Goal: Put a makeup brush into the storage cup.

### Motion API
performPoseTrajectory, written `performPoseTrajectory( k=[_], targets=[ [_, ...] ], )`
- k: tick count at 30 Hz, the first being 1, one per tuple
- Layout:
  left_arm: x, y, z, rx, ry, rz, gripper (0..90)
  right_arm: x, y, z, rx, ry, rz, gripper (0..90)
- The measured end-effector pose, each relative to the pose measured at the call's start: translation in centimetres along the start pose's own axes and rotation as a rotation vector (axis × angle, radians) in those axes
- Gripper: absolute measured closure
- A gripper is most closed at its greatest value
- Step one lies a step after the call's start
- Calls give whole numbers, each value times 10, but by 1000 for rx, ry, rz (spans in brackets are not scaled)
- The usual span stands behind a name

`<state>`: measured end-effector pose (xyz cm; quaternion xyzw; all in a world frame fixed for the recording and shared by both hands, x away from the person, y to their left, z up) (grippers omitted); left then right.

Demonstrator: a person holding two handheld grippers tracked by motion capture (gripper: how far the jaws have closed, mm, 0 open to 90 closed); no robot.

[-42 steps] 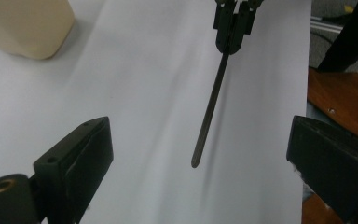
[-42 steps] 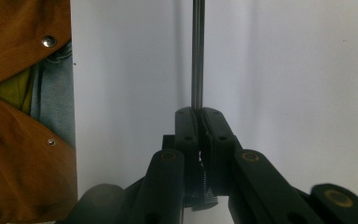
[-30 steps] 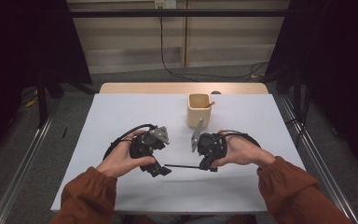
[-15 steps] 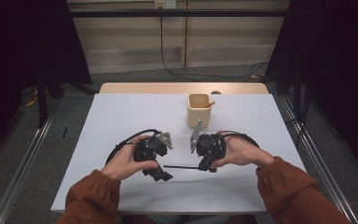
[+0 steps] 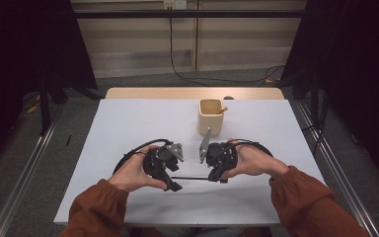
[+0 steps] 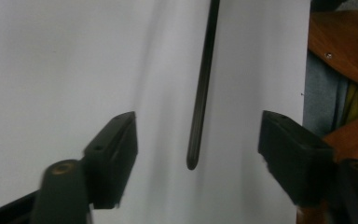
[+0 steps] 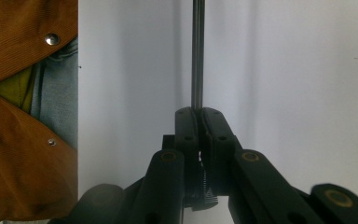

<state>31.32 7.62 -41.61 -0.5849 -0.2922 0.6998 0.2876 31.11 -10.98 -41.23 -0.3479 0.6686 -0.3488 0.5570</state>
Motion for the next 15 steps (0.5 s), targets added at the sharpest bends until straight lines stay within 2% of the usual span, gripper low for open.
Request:
performPoseTrajectory(
  k=[5,10,11,14,15],
  targets=[
    [0,-3,-2,2,-13,-1,514,-1,1,-1,-3,-8,-12,853],
    [-2,-2,0,9,-22,-42,565,-1,3,-1,-6,-13,-16,853],
    [-2,-2,0,13,-5,-54,590,-1,3,-1,-6,-16,-19,853],
    [-3,-2,-1,7,-8,-60,619,-2,3,-2,-9,-17,-24,853],
    [-2,-2,-1,0,-20,-54,618,-1,4,-3,-11,-12,-28,853]
  ],
)
Point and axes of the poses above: each handheld gripper's, and its own axes: y roughly forward along the jaws, x roughly out of its underside, z roughly to its right, the point moved 2 cm from there along y, roughly forward along the jaws, and after that the axes turned 15 degrees about z, right-handed, at the moved point
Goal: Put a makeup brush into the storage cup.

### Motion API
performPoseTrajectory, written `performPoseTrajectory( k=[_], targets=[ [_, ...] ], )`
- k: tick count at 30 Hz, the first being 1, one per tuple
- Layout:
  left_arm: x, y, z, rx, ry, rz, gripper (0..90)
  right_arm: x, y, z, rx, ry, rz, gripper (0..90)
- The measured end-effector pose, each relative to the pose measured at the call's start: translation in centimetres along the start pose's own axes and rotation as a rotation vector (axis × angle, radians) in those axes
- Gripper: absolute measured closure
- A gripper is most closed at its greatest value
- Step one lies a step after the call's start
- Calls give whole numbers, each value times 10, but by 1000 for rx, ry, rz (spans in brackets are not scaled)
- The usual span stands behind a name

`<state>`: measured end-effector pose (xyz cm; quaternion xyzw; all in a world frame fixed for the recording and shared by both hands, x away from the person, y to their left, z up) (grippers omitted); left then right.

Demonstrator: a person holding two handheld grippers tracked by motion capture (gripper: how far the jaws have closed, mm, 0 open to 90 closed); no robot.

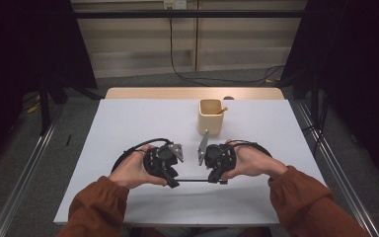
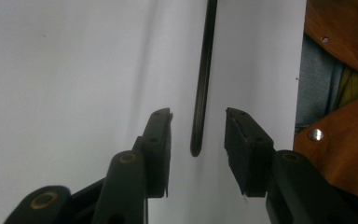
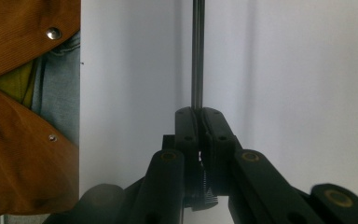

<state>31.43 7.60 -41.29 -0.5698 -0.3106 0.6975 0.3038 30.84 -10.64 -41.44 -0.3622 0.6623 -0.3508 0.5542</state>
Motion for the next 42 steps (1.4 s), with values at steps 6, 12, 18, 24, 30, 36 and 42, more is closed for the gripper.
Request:
performPoseTrajectory(
  k=[6,12,18,24,30,36,42],
  targets=[
    [0,-1,1,-5,26,-23,619,0,-1,1,5,-4,1,853],
    [0,3,1,3,30,-37,622,-1,0,0,0,-7,7,853],
    [-1,4,-1,9,35,-35,654,-2,0,-1,-1,-9,10,853],
    [-3,6,-1,19,50,-35,701,-3,-1,-1,1,-16,25,853],
    [-3,8,-1,26,49,-32,789,-3,-1,-1,4,-17,33,853],
    [-3,9,-1,20,33,-10,836,-2,-4,0,15,-17,37,853],
    [-3,10,-1,32,48,-20,842,0,-3,0,15,-20,35,852]
  ],
)
Point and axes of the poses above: each handheld gripper's, and its own axes: y roughly forward along the jaws, x roughly out of its underside, z roughly to its right, the point moved 2 cm from there along y, roughly forward along the jaws, and after that the axes turned 15 degrees about z, right-handed, at the moved point
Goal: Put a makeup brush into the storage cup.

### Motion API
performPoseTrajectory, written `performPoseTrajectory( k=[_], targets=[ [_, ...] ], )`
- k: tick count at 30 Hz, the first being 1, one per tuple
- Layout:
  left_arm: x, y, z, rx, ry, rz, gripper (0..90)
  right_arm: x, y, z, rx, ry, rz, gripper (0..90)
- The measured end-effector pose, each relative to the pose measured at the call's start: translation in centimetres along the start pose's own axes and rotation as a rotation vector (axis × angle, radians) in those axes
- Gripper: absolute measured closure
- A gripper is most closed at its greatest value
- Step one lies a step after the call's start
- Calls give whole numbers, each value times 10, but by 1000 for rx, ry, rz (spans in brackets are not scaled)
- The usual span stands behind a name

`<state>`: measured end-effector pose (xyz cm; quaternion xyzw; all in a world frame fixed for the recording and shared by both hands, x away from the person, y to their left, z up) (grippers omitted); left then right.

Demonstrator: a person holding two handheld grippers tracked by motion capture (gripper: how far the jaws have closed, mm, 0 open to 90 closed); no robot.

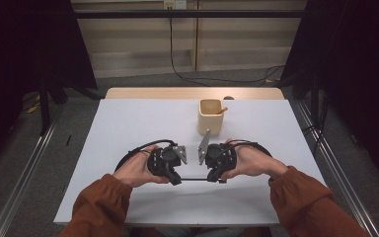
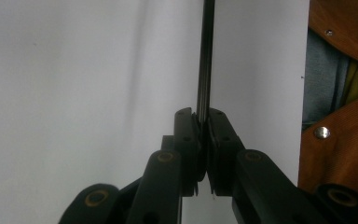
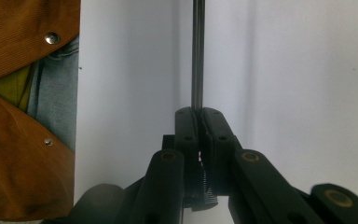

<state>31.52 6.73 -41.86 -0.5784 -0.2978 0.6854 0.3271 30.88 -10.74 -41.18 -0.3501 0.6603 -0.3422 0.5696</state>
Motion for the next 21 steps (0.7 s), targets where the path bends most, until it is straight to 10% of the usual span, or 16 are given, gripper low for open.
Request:
performPoseTrajectory(
  k=[21],
  targets=[
    [6,-4,-1,22,1,27,856,4,2,1,5,13,68,714]
  ],
)
Point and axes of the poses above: each handheld gripper's, and its own axes: y roughly forward along the jaws, x roughly out of its underside, z roughly to its right, the point moved 2 cm from there along y, roughly forward along the jaws, and after that the axes turned 15 degrees about z, right-handed, at the moved point
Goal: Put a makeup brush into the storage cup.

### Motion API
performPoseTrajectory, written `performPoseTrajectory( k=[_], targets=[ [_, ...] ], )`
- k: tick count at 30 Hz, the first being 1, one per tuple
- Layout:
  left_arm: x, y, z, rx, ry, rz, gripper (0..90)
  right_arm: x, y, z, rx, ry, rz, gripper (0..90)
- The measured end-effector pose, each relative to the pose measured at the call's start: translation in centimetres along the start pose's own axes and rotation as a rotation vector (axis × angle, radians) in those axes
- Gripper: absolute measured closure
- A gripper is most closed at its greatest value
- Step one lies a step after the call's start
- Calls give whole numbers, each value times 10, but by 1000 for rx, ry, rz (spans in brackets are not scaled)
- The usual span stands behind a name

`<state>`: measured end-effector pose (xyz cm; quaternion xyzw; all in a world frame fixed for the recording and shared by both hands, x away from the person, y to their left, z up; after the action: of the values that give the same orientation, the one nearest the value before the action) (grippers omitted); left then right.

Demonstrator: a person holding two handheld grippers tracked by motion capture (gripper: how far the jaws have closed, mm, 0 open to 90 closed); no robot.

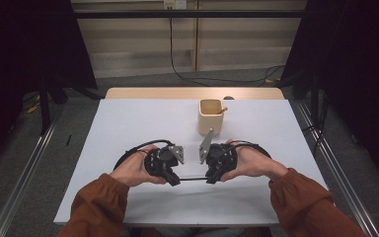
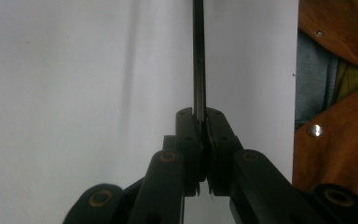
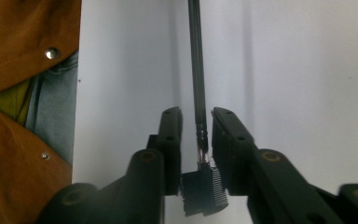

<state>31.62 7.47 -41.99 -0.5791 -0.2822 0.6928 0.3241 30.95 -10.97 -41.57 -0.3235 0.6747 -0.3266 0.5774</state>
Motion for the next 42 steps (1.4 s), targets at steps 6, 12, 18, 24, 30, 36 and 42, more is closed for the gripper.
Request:
performPoseTrajectory(
  k=[6,12,18,24,30,36,42],
  targets=[
    [3,0,1,-10,-30,27,856,1,-1,1,5,26,67,573],
    [6,-2,0,-8,-38,37,856,5,-6,5,27,67,141,399],
    [6,-6,-1,-9,-38,60,856,9,-12,7,64,91,218,263],
    [10,-10,-1,-12,-41,58,856,14,-19,5,79,97,279,220],
    [13,-13,0,-22,-59,81,856,21,-25,5,103,114,322,188],
    [18,-18,0,-35,-67,100,856,31,-25,2,121,127,353,164],
    [20,-21,4,-48,-72,133,856,38,-32,1,154,145,405,139]
  ],
)
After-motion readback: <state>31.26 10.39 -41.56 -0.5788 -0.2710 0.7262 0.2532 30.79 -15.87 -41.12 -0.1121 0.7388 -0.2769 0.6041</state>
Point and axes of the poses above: each handheld gripper's, and its own axes: y roughly forward along the jaws, x roughly out of its underside, z roughly to its right, the point moved 2 cm from there along y, roughly forward along the jaws, and after that the axes turned 15 degrees about z, right-handed, at the moved point
